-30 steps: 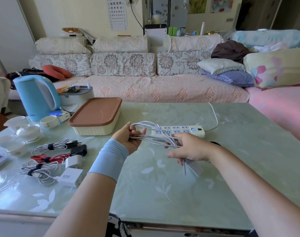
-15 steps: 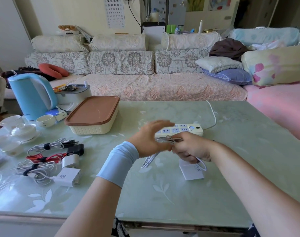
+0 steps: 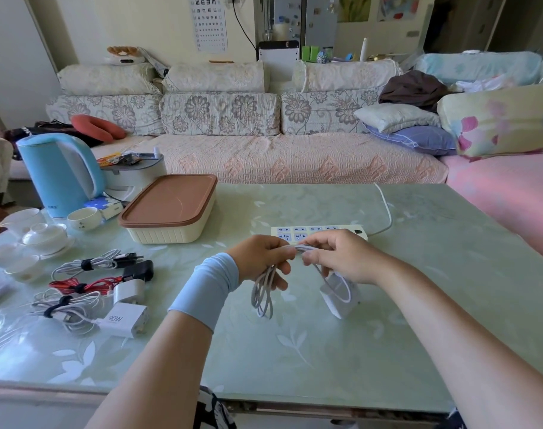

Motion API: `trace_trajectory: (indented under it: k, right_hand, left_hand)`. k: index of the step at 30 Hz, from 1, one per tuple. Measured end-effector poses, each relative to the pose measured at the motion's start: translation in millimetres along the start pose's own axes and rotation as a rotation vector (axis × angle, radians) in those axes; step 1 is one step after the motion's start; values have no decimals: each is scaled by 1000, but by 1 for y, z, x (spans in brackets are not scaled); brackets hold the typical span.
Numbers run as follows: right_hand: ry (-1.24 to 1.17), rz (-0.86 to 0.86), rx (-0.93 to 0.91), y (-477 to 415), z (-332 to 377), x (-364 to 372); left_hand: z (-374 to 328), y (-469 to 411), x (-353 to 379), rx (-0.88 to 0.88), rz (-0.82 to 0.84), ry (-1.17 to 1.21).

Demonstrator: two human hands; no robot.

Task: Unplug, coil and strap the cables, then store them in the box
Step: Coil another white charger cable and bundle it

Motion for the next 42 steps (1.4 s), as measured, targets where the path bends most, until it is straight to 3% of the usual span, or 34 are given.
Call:
trace_trajectory:
  k: [4, 6, 9, 12, 18, 21, 24, 29, 31, 35, 39, 42]
  right_hand:
    - [305, 36, 27, 6, 0, 7]
    - [349, 29, 35, 7, 1, 12]
    - [213, -51, 32, 5, 2, 8]
    - [-92, 26, 34, 6, 5, 16]
    - [59, -96, 63, 2, -8, 2]
    - [256, -244, -83, 6, 6, -8]
    - [374, -245, -251, 6, 20, 0]
    - [-23, -60, -65, -2, 4, 18]
    - [4, -70, -36, -5, 0, 15]
    - [38, -76, 18, -7, -6, 15]
    - [78, -163, 19, -7, -3, 10]
    - [17, -182, 73, -7, -7, 7]
  left_hand:
    - [-4, -1, -10, 37, -81, 103]
    - [-4, -1, -8, 26, -67, 195]
    - [-5, 0, -4, 9, -30, 314]
    - [-6, -1, -6, 21, -25, 369]
    - [2, -2, -16, -9, -98, 212]
    - [2, -3, -16, -6, -113, 160]
    - [1, -3, -12, -6, -67, 218]
    - [3, 0, -5, -11, 79, 314]
    - [5, 1, -3, -31, 86, 236]
    - [17, -2, -6, -153, -4, -159]
    - [20, -3, -4, -195, -88, 179]
    - [9, -6, -8, -85, -133, 292]
Point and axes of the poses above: each hand's wrist, its own y-axis away from the middle knuckle, its own x-axis out of the palm, z = x × y, the point moved 9 cm from there along -y, towards the middle knuckle, and after that the axes turned 6 degrees about y, right-handed, at the moved point
